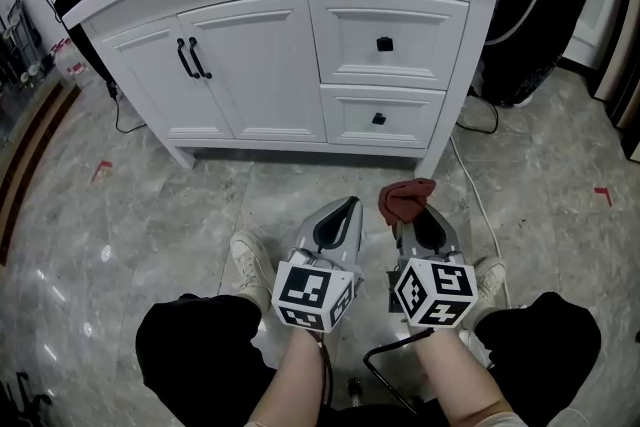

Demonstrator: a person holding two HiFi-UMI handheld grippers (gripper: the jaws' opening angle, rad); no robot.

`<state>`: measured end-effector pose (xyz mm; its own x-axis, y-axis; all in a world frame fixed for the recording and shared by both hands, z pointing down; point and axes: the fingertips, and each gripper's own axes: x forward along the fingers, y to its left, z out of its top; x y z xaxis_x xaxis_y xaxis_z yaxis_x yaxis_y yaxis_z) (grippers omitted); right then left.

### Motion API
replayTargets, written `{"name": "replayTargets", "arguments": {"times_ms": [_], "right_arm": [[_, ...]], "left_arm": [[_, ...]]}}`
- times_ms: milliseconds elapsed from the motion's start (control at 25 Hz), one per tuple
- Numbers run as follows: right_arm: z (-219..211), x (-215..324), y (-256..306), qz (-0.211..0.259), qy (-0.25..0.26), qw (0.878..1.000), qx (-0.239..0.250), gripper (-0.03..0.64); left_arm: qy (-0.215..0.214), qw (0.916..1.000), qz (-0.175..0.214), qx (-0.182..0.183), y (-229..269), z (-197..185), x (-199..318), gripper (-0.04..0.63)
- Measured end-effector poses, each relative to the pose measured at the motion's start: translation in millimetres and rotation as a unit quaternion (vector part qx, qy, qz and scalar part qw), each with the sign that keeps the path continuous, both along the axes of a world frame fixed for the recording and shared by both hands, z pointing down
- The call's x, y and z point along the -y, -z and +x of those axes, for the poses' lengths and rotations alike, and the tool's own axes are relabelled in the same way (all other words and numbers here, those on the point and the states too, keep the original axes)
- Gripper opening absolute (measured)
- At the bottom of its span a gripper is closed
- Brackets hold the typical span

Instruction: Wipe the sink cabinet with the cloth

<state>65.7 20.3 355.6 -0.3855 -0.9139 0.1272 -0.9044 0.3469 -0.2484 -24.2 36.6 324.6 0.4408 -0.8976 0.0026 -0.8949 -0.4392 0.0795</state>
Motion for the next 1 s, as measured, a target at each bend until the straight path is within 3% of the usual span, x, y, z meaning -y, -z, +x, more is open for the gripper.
{"name": "replayTargets", "arguments": {"times_ms": [200, 480, 760, 1000], "right_arm": [[-17.3, 30.9, 7.9, 0.002, 0.005, 1.000, 0.012, 0.091], [-39.1, 91.1, 30.6, 0.030, 0.017, 0.999, -0.006, 0.091], [-71.8, 142.0, 50.2, 0.042, 0.037, 0.998, 0.015, 0.091], [-88.0, 181.1, 85.2, 0.073, 0.055, 0.996, 0.018, 0.091]], "left_arm": [[0.007, 1.0000, 0.005, -0.001, 5.4, -10.6, 27.7, 0.002], [0.020, 0.9995, 0.025, -0.008, 22.7, -35.3, 77.1, 0.002], [0.039, 0.9986, 0.024, -0.024, 21.1, -60.1, 115.3, 0.002], [0.028, 0.9988, 0.041, 0.003, 36.3, -66.4, 145.6, 0.002]]}}
